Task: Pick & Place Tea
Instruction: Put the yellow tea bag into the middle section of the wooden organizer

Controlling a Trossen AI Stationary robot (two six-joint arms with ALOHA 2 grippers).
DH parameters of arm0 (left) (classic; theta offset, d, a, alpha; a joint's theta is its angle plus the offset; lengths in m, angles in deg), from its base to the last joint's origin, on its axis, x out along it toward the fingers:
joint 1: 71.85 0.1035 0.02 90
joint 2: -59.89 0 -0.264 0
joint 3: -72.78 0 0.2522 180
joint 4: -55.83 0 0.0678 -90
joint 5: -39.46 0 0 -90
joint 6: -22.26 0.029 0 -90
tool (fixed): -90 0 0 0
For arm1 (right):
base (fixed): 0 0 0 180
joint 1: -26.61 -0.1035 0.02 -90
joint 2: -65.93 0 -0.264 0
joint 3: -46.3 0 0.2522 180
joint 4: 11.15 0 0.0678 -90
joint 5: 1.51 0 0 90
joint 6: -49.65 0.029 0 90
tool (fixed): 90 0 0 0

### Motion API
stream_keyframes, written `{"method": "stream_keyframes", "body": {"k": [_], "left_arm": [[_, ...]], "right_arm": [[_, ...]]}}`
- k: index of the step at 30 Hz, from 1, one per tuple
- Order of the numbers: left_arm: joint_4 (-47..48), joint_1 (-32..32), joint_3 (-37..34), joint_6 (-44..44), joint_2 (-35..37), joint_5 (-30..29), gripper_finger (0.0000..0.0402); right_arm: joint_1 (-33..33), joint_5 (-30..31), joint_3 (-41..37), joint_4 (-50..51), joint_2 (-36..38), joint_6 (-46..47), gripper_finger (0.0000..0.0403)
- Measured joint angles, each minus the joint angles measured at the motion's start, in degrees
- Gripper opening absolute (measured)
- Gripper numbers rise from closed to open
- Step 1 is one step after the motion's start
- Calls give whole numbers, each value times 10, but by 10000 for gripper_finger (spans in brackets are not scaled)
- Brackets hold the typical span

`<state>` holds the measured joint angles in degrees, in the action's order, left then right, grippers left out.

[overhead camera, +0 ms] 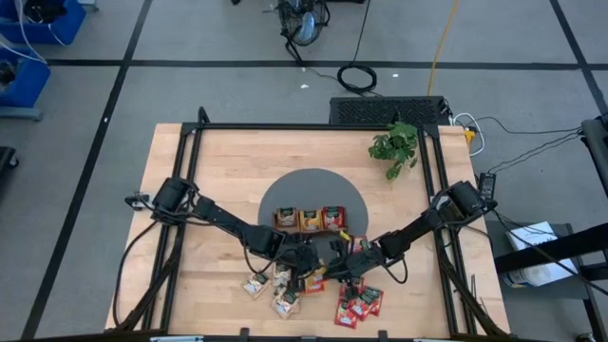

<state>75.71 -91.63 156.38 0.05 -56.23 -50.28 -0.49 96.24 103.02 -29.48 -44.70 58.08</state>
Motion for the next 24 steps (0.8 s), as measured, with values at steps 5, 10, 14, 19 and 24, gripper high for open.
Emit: {"method": "stream_keyframes", "body": {"k": [5,10,14,19,24], "left_arm": [[9,-9,0,42,25,-22,5],[26,-27,2,69,60,-78,12],[49,-46,2,96,80,-142,4],[55,-65,2,110,84,-199,12],[54,-71,2,116,84,-233,4]], "right_arm": [[-8,15,-4,15,49,-16,30],[-28,70,0,9,135,-18,90],[-34,87,-2,11,174,-1,140],[-8,84,-1,37,202,77,177],[28,19,-1,50,192,149,184]]}}
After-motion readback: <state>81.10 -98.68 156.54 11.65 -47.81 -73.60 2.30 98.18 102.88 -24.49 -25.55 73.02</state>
